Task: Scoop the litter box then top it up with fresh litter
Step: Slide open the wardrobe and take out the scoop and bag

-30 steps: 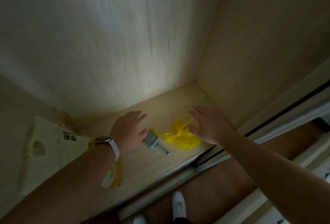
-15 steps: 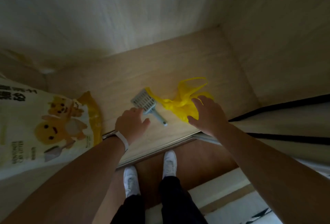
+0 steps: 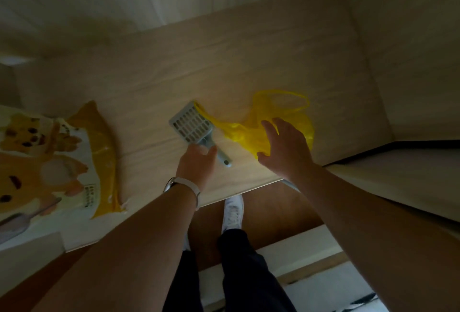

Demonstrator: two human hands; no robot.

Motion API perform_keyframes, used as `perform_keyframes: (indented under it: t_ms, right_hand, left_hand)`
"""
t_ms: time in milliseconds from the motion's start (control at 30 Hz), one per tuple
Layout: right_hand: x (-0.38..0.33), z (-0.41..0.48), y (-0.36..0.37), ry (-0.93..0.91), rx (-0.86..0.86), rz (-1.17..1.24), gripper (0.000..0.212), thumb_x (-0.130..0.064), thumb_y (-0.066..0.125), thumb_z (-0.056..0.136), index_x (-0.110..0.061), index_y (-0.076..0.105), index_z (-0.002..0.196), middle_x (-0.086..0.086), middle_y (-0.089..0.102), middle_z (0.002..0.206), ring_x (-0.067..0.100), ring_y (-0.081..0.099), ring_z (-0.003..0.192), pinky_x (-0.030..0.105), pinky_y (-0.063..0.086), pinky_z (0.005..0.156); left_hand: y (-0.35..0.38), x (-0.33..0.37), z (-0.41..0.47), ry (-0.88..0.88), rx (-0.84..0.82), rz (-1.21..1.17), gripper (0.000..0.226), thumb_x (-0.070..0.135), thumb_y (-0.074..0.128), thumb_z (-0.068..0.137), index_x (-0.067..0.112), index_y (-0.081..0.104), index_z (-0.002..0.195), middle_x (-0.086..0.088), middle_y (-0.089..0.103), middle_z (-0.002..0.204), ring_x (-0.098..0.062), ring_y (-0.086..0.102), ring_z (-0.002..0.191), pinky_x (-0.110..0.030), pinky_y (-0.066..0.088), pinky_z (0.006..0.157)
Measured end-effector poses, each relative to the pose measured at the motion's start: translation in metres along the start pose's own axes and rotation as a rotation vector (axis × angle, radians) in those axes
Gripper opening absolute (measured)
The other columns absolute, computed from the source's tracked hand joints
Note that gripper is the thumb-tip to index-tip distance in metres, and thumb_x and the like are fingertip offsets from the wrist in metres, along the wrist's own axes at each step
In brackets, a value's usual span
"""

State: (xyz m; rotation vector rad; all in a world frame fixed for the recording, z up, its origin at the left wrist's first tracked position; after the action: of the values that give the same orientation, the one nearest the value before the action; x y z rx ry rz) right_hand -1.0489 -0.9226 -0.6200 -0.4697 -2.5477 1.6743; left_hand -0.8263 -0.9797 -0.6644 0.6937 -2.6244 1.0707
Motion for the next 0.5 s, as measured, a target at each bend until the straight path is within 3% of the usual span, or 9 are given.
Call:
perform_keyframes:
  t_ms: [133,233,367,500]
  right_hand:
    - [0.006,0.005,0.018,-0.018,0.003,0.002,0.061,-0.034,0.073,0.066,-0.012,0.056,0.12,0.015,0.061,0.109,0.038,0.059,0.097,0.044,0.049,0.074]
    - [0.01,0.006,0.023,-0.026,0.037,-0.017,0.047,-0.027,0.074,0.062,-0.011,0.061,0.104,0.015,0.062,0.091,0.037,0.06,0.083,0.041,0.047,0.063]
    - [0.012,0.008,0.023,0.008,0.037,0.011,0.029,-0.024,0.071,0.067,-0.012,0.063,0.092,0.013,0.062,0.084,0.037,0.06,0.078,0.039,0.045,0.06]
    - [0.011,0.008,0.02,0.046,0.032,0.081,0.021,-0.022,0.064,0.072,-0.013,0.062,0.091,0.012,0.062,0.087,0.038,0.06,0.082,0.039,0.043,0.059]
  left_hand:
    - [0.014,0.002,0.005,-0.052,0.074,-0.064,0.054,0.061,0.055,0.084,0.012,0.059,0.107,-0.006,0.064,0.094,-0.028,0.062,0.085,-0.032,0.046,0.071]
    - [0.015,0.005,0.006,-0.074,0.118,-0.128,0.034,0.051,0.057,0.085,0.019,0.06,0.097,0.004,0.06,0.079,-0.014,0.056,0.063,-0.026,0.04,0.059]
    - [0.012,0.01,0.004,-0.049,0.129,-0.108,0.022,0.041,0.058,0.083,0.021,0.058,0.091,0.006,0.058,0.073,-0.01,0.055,0.061,-0.026,0.038,0.054]
    - [0.006,0.005,0.003,-0.058,0.138,-0.039,0.022,0.04,0.057,0.079,0.023,0.057,0.092,0.003,0.064,0.076,-0.018,0.063,0.066,-0.031,0.051,0.059]
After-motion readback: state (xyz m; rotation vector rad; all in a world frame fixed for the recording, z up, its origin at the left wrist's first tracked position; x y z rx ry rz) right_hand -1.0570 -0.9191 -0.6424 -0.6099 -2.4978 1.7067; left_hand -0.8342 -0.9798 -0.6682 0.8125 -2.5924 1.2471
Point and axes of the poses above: each hand's wrist, its own z-axis towards the middle knuckle, its own y-axis out of the palm, x = y × z, the point moved 7 cm from there along z, towards the middle knuckle
